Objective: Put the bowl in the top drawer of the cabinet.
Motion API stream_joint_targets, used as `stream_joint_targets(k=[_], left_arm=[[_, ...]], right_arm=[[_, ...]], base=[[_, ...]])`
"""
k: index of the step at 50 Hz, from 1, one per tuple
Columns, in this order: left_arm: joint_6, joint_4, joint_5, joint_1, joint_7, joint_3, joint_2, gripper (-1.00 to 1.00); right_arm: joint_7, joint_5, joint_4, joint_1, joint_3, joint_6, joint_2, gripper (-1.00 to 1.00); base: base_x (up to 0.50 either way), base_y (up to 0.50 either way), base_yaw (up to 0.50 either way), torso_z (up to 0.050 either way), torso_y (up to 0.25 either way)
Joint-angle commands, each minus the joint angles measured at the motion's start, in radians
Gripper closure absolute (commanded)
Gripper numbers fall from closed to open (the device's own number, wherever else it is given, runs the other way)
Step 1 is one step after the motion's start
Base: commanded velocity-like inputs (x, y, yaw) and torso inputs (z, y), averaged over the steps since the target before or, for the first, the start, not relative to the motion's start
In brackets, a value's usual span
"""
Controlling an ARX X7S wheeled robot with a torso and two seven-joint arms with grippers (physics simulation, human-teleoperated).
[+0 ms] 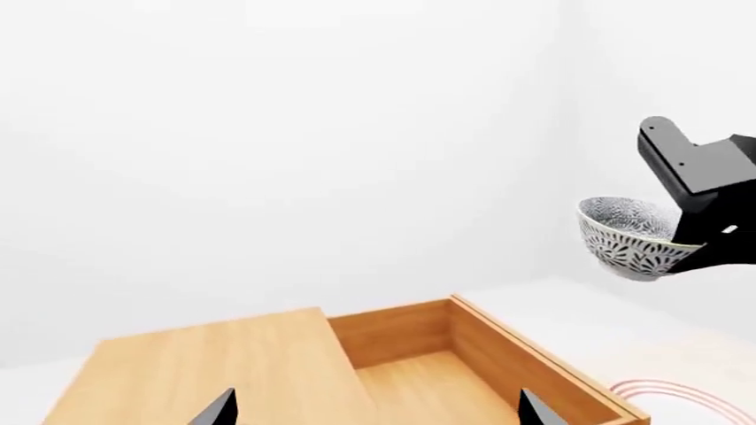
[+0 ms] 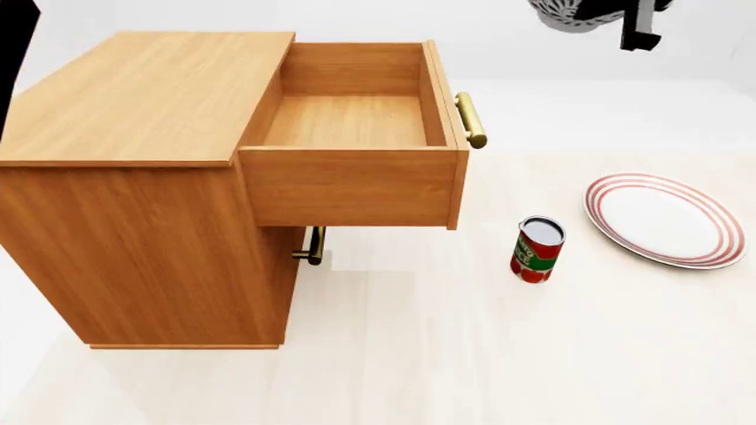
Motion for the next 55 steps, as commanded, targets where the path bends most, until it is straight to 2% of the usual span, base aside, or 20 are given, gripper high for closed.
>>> stream_joint_targets(k=[1,5,10,15,20,30,55], left_arm=[[-0.003,0.007,0.011,-0.023,0.003,0.016,-0.006,-1.00],[0.001,0.008,0.009,-0.039,0.015,0.018,-0.001,-1.00],[0.023,-0.015,-0.032,-0.128,-0.020,0.114,0.004,-1.00],[0.047,-0.034,-0.091,-0.200,-0.083,0.176,-0.028,-1.00],[0.062,-0.029,-0.125,-0.204,-0.105,0.162,-0.067,-1.00],[0.061,-0.013,-0.138,-0.213,-0.103,0.136,-0.092,-1.00],[0.041,-0.019,-0.059,-0.069,-0.058,0.016,-0.069,-1.00]], right_arm=[[-0.062,-0.118,0.171,-0.041,0.137,-0.172,-0.156,1.00],[-0.064,-0.147,0.171,-0.045,0.190,-0.188,-0.178,1.00],[-0.053,-0.135,0.169,-0.048,0.228,-0.206,-0.189,1.00],[-0.023,-0.084,0.154,-0.058,0.211,-0.211,-0.189,1.00],[0.009,-0.058,0.147,-0.077,0.205,-0.222,-0.189,1.00],[0.054,-0.009,0.093,-0.111,0.197,-0.249,-0.189,1.00],[0.113,0.103,0.010,-0.107,0.194,-0.414,-0.189,1.00]], base=[[0.00,0.00,0.00,0.000,0.000],[0.00,0.00,0.00,0.000,0.000],[0.00,0.00,0.00,0.000,0.000],[0.00,0.00,0.00,0.000,0.000],[0.00,0.00,0.00,0.000,0.000],[0.00,0.00,0.00,0.000,0.001],[0.00,0.00,0.00,0.000,0.000]])
